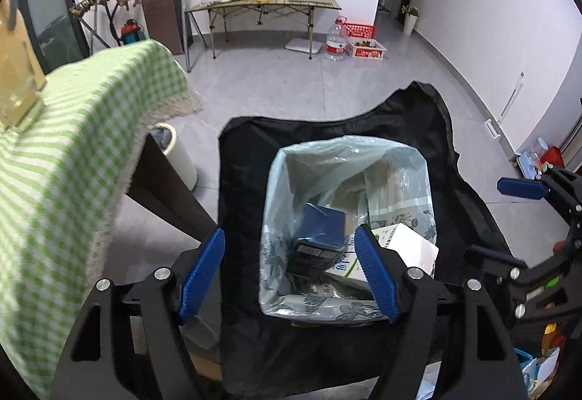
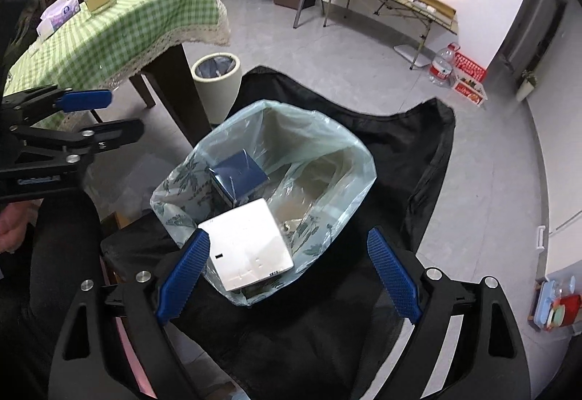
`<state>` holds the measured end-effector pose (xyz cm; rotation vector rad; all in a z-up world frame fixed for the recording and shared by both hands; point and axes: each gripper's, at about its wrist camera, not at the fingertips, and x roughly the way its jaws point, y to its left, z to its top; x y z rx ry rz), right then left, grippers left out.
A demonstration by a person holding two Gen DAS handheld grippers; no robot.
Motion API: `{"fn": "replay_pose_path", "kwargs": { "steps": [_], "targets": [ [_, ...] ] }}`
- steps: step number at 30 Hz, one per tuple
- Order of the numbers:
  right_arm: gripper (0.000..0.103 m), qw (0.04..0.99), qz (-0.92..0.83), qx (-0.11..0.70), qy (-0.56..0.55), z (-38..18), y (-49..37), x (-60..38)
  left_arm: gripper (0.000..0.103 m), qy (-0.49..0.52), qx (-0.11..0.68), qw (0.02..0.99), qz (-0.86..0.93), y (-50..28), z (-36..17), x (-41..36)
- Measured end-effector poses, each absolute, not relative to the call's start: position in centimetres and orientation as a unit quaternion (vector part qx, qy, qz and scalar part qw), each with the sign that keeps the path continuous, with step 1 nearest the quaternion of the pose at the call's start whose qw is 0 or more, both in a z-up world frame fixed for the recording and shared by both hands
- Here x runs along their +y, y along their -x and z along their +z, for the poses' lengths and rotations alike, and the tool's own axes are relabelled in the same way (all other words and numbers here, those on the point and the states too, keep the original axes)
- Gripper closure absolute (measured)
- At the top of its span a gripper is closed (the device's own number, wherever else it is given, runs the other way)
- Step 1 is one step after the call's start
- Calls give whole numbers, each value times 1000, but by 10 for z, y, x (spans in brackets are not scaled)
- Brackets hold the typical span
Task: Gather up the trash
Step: 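Move both tools back over the table toward the remaining trash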
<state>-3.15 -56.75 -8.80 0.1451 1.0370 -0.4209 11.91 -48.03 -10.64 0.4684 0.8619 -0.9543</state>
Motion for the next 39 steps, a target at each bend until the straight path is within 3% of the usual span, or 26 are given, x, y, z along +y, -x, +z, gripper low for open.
{"fn": "replay_pose_path", "kwargs": {
  "steps": [17,20,28,39],
  "targets": [
    [18,887,-215,410,1,11,17,-531,26,-146,303,854,-397,-129,4,-375],
    [16,895,-208,394,13,26,7,-516,26,-141,272,880,-363,-131,23,-342],
    [16,925,-162,337,73,63,-31,-448,9,-75,238,928,-275,-143,67,-227],
    [16,965,-77,237,77,94,-66,-353,8,-30,222,960,-166,-149,80,-93]
  ]
}}
